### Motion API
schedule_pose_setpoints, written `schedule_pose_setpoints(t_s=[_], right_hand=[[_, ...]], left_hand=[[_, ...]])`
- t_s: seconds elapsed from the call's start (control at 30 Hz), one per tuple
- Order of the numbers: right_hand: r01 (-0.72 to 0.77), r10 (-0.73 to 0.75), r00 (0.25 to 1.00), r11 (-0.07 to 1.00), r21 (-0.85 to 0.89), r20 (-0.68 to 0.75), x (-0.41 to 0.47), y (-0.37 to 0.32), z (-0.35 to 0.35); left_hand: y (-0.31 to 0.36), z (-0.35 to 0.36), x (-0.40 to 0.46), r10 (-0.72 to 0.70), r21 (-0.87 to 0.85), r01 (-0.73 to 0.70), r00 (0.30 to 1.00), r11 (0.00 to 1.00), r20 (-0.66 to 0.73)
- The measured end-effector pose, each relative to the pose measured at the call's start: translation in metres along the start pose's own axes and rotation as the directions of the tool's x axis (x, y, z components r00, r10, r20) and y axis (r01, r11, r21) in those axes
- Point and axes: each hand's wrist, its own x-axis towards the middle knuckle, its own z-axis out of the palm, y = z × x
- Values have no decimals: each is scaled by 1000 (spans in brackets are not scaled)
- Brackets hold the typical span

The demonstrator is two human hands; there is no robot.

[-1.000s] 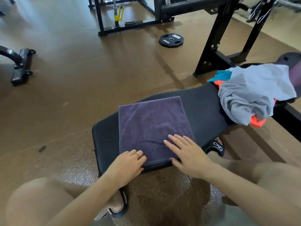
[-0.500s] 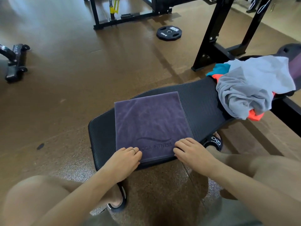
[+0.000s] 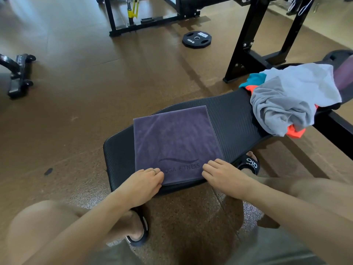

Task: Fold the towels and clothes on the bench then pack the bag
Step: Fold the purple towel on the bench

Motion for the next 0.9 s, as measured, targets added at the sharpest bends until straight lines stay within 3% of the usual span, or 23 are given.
schedule_pose_setpoints(t_s=[0.27, 0.4, 0.6, 0.9], right_hand=[[-100, 103, 994, 992, 80, -38, 7, -12, -4], [-139, 140, 990, 984, 110, -5, 11, -16, 0], [-109, 108, 994, 988, 109, 18, 17, -10, -3], [-11, 12, 1000, 998, 60, -13, 6, -8, -6]], left_hand=[[3, -7, 0, 77, 37, -76, 997, 996, -28], [11, -6, 0, 29, 58, -30, 999, 998, 24], [29, -1, 19, 0, 133, 6, 999, 991, -46], [41, 10, 35, 13, 147, -10, 1000, 989, -16]])
